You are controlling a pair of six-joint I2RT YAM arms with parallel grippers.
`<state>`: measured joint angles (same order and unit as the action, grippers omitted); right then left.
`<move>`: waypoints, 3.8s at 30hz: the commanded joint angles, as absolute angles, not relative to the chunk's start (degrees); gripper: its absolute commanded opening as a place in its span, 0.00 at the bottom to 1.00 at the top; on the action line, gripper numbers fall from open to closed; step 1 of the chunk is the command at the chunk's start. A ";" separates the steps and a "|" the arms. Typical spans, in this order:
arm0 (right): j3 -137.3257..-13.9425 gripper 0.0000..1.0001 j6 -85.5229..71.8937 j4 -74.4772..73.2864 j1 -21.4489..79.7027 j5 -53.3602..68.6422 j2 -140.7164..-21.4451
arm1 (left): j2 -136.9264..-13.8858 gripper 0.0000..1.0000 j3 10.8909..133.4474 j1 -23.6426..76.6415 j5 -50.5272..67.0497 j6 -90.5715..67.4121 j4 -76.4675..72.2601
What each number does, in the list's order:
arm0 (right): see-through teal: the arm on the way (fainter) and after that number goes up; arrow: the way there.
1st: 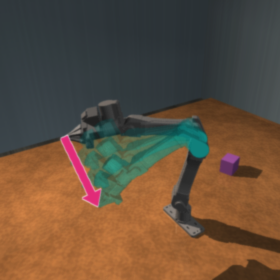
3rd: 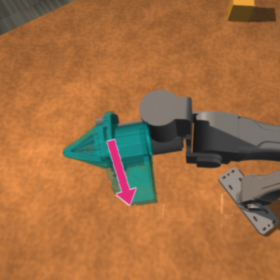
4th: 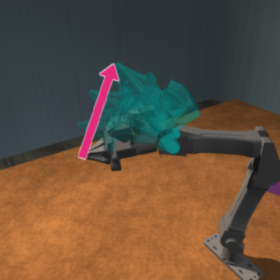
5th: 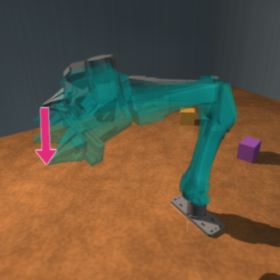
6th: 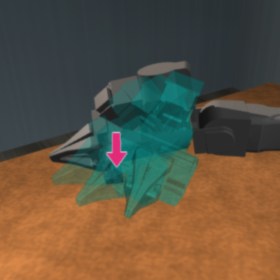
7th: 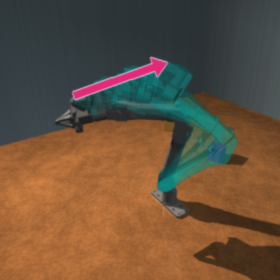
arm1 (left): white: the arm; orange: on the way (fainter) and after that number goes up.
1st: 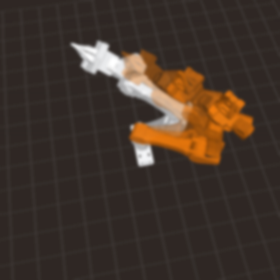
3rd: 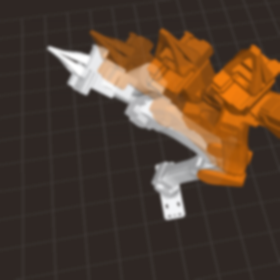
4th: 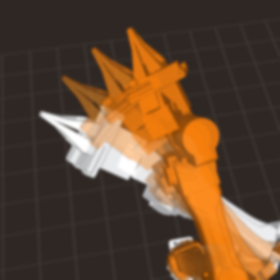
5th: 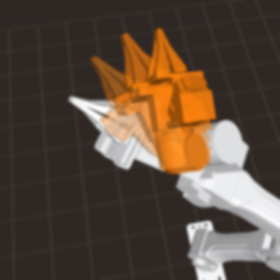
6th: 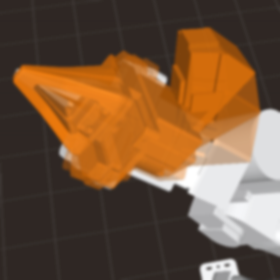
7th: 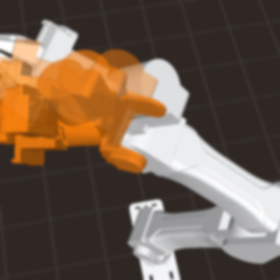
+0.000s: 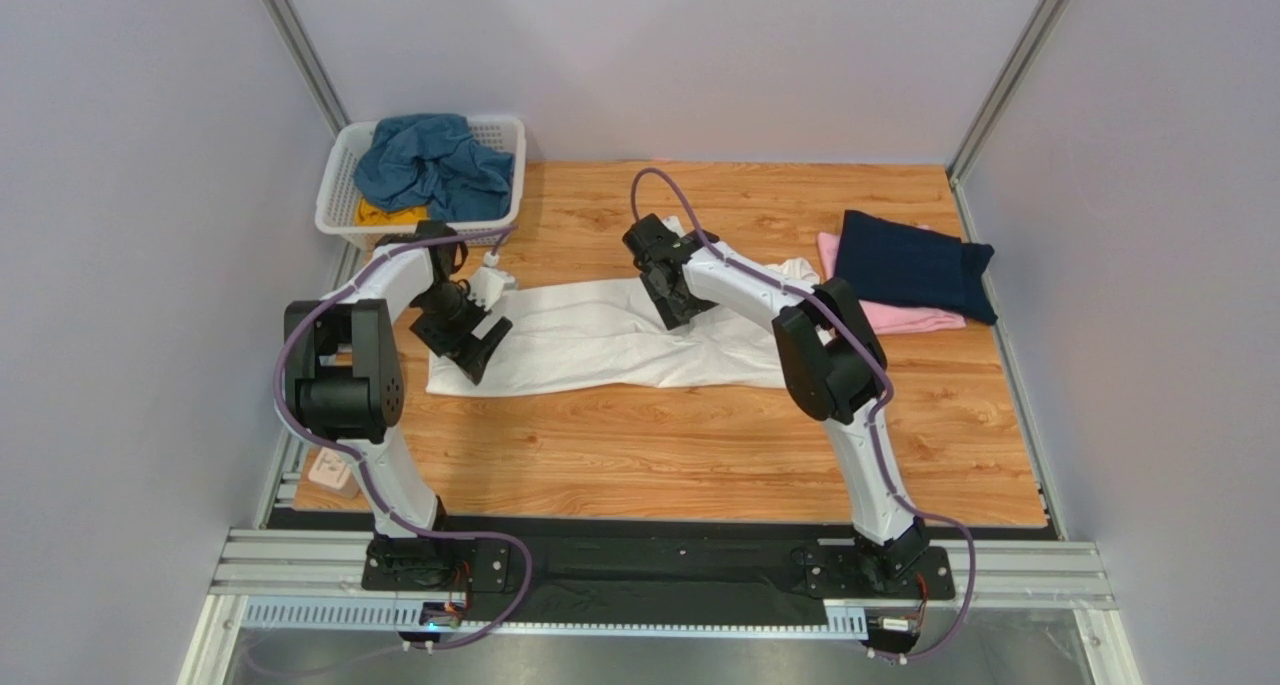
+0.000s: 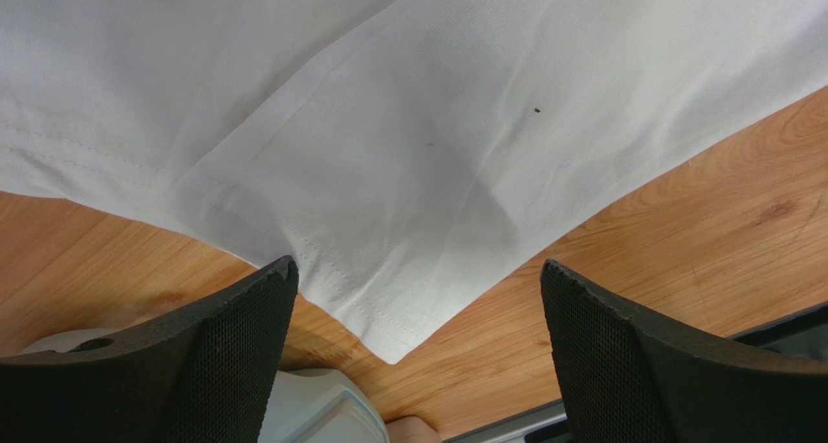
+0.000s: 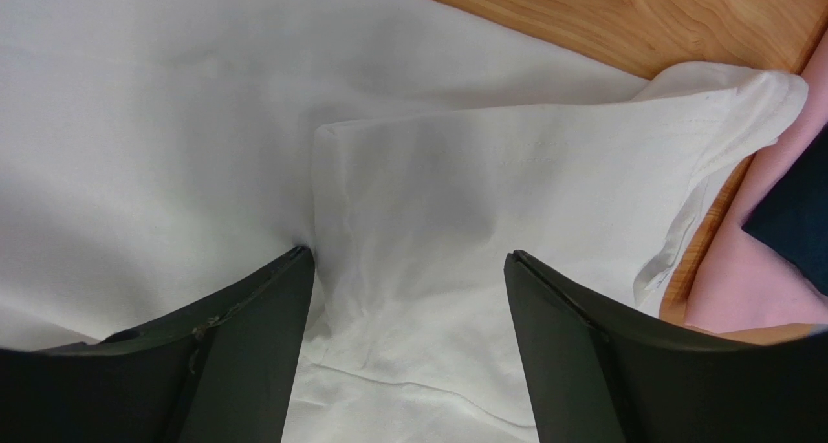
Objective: Fold and stack the t-shirts
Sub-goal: Fold the other side of the tshirt into a rectangle, then rotate the tshirt 80 degrees
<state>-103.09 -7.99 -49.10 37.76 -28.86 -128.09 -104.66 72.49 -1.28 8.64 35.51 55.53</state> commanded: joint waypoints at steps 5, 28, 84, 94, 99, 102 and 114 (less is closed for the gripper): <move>-96.88 0.78 -22.37 -45.54 25.26 -14.98 -110.32 | -103.36 1.00 73.21 -1.49 9.23 37.09 56.51; -55.11 0.78 -45.27 -24.52 9.32 18.19 -98.69 | -100.54 1.00 76.99 6.15 13.99 38.05 60.47; -77.87 0.82 -44.56 -25.75 7.03 31.03 -115.84 | -98.35 1.00 70.49 -0.70 9.14 43.33 62.14; -80.07 0.82 -39.73 -30.05 7.12 23.92 -118.65 | -100.72 1.00 75.23 -0.70 7.91 43.15 61.43; -80.33 0.84 -36.83 -31.91 6.42 21.18 -119.01 | -103.52 1.00 76.55 -0.79 4.92 42.81 58.80; -79.89 0.84 -37.53 -31.12 6.50 22.49 -118.92 | -105.90 1.00 78.74 -0.79 6.67 40.53 58.53; -78.49 0.84 -37.79 -30.15 6.42 23.03 -117.86 | -113.20 1.00 79.72 -2.45 8.08 38.41 56.16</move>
